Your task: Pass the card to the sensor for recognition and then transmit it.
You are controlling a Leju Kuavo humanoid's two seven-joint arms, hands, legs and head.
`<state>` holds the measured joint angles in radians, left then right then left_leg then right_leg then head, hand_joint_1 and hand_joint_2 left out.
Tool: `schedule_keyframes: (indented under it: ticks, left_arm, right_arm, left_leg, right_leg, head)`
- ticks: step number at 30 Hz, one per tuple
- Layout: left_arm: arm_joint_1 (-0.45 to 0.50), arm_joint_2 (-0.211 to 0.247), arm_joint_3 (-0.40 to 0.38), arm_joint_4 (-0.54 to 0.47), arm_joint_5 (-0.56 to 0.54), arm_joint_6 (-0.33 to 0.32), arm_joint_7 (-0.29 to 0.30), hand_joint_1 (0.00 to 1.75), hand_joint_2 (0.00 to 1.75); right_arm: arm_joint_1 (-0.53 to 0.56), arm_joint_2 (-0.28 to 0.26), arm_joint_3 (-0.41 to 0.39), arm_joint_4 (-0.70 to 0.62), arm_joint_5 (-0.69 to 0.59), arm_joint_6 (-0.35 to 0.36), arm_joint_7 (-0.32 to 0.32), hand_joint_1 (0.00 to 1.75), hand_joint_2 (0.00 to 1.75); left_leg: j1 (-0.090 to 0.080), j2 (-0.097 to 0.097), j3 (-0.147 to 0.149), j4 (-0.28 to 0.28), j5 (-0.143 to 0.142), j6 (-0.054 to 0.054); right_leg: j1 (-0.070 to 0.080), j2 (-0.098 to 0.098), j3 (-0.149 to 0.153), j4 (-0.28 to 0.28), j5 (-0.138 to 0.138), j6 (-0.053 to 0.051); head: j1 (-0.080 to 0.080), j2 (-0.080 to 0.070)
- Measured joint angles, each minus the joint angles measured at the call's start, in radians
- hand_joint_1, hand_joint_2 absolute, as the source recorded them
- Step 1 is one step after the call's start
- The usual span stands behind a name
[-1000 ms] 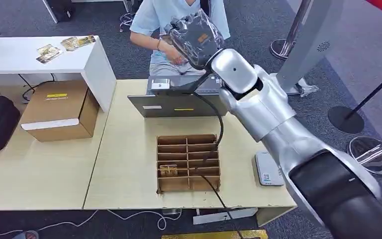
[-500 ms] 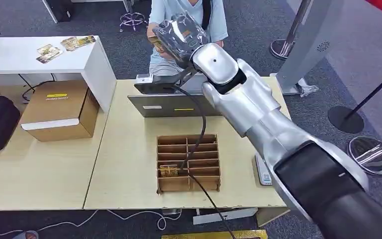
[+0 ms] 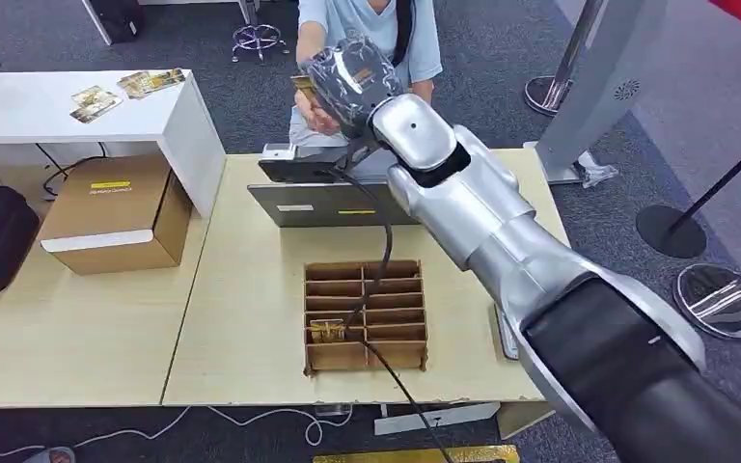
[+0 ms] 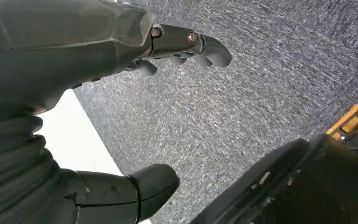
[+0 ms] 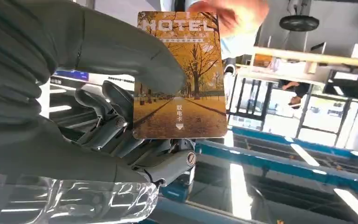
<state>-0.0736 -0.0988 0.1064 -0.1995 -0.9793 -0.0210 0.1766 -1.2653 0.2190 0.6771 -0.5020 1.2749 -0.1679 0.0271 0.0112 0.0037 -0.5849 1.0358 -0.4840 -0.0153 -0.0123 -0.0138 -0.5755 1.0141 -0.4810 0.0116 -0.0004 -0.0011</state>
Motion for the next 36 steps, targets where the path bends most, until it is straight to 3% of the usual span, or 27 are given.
schedule_keyframes:
  ticks: [6,13,14,15,22,29,36]
  left_arm:
    - [0.0,-0.002,0.0,0.0,-0.009,0.0,0.002,0.0,1.75]
    - [0.0,-0.004,0.006,0.0,-0.002,0.0,0.002,0.0,1.75]
    - [0.0,-0.004,0.006,0.0,-0.002,0.0,0.002,0.0,1.75]
    - [-0.001,-0.005,0.007,0.0,-0.002,0.0,0.002,0.0,1.75]
    - [-0.006,-0.009,0.007,0.0,-0.014,-0.006,0.002,0.0,1.75]
    - [-0.009,-0.012,0.007,0.0,-0.02,-0.008,0.002,0.0,1.75]
    - [-0.007,-0.014,0.021,0.0,-0.022,0.004,0.002,0.0,1.75]
  right_arm:
    - [0.0,0.0,-0.016,0.016,-0.013,-0.058,0.014,1.75,1.75]
    - [0.0,0.001,-0.021,0.03,-0.012,-0.063,0.015,1.71,1.75]
    - [-0.001,0.002,-0.022,0.032,-0.012,-0.063,0.015,0.72,1.75]
    - [-0.002,0.002,-0.024,0.035,-0.012,-0.061,0.016,0.0,1.75]
    - [-0.006,0.006,-0.035,0.053,-0.027,-0.031,0.023,0.0,1.75]
    - [-0.006,0.003,-0.072,0.052,-0.066,-0.088,0.02,0.0,1.75]
    - [0.017,-0.028,-0.193,-0.012,-0.239,-0.309,-0.068,0.0,1.75]
  left_leg:
    - [0.0,0.0,0.0,0.0,0.0,0.0]
    - [0.0,0.0,0.0,0.0,0.0,0.0]
    - [0.0,0.0,0.0,0.0,0.0,0.0]
    - [0.0,0.0,0.0,0.0,0.0,0.0]
    - [0.0,0.0,0.0,0.0,0.0,0.0]
    - [0.0,0.0,0.0,0.0,0.0,0.0]
    - [0.0,0.0,0.0,0.0,0.0,0.0]
  right_leg:
    - [0.0,0.0,0.0,0.0,0.0,0.0]
    - [0.0,0.0,0.0,0.0,0.0,0.0]
    - [0.0,0.0,0.0,0.0,0.0,0.0]
    - [0.0,0.0,0.0,0.0,0.0,0.0]
    - [0.0,0.0,0.0,0.0,0.0,0.0]
    - [0.0,0.0,0.0,0.0,0.0,0.0]
    - [0.0,0.0,-0.001,0.0,0.0,0.0]
  head:
    - [0.0,0.0]
    - [0.0,0.0]
    - [0.0,0.0]
    - [0.0,0.0]
    - [0.0,0.0]
    - [0.0,0.0]
    - [0.0,0.0]
